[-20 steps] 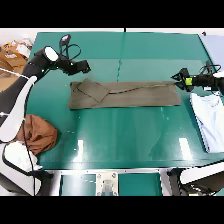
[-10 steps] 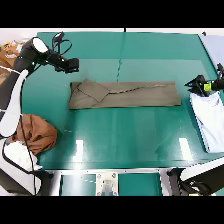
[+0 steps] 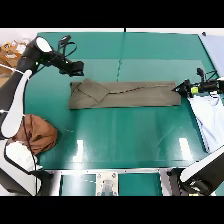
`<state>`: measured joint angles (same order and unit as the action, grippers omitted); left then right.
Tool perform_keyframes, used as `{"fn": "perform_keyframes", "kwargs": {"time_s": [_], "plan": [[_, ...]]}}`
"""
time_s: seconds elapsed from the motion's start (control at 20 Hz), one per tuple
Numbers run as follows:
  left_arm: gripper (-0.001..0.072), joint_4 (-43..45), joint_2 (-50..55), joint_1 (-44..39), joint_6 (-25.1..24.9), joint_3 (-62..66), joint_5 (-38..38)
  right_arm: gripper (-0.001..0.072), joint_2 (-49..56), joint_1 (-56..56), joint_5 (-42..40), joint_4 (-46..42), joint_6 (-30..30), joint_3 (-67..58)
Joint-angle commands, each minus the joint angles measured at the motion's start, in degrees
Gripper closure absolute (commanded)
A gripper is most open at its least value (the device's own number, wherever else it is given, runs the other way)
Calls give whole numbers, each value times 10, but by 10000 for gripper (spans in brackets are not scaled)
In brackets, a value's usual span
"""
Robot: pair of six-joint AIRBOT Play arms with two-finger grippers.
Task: Fold the shirts.
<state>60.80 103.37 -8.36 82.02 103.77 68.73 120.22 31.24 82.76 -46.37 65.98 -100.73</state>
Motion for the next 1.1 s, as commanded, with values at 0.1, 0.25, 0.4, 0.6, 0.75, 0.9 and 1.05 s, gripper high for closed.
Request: {"fn": "perform_keyframes", "kwargs": {"time_s": [0.1,0.25,0.4,0.6,0.75,0.9,1.05], "plan": [[679,-2,23,-75,0,0,-60,698,5,-25,64,-1,-2,-83],[679,-15,62,-137,-1,0,-118,698,-43,-35,131,-1,25,-123],[679,-85,113,-209,-27,0,-186,697,-129,-54,159,20,49,-134],[678,-164,160,-289,-30,1,-289,697,-224,-93,180,51,63,-134],[678,-225,186,-320,-30,2,-326,697,-255,-120,180,51,71,-134],[678,-261,200,-322,-31,2,-317,697,-258,-132,171,50,71,-134],[679,-257,185,-296,-52,21,-235,697,-258,-136,163,51,72,-134]]}}
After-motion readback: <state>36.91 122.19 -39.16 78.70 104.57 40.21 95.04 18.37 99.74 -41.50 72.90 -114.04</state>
